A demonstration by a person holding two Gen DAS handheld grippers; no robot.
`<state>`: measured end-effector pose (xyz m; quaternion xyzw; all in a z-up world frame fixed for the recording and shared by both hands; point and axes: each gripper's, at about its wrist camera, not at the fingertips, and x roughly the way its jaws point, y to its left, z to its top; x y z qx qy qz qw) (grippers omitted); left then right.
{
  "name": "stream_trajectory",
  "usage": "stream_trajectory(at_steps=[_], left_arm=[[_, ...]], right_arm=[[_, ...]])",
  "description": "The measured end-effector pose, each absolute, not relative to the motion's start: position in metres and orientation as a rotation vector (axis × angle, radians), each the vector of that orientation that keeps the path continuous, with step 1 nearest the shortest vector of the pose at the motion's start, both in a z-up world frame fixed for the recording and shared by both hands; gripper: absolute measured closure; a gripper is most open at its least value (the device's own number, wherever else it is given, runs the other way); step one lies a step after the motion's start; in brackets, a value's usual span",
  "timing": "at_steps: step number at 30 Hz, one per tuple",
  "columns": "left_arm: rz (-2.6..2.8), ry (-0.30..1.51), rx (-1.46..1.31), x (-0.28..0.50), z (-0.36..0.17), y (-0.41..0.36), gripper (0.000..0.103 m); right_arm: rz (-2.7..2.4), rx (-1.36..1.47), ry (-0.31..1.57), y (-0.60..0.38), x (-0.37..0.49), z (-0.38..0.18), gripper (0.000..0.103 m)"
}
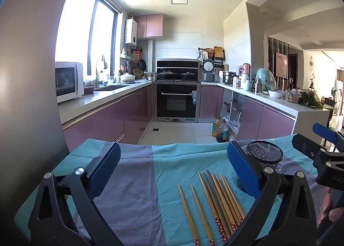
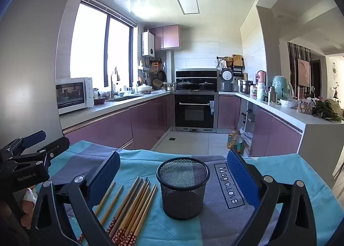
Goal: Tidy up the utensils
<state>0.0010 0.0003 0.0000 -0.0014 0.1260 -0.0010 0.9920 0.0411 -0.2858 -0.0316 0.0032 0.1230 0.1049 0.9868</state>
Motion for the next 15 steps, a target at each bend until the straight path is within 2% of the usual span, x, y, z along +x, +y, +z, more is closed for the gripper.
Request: stream_trajectory(at_steps=[15], left_arm=[[0.0,0.211,-0.003,-0.004,0.002,0.002,0.005]], right_arm=[[0.184,0.018,0.214,-0.285,0.039,-0.033,0.007]])
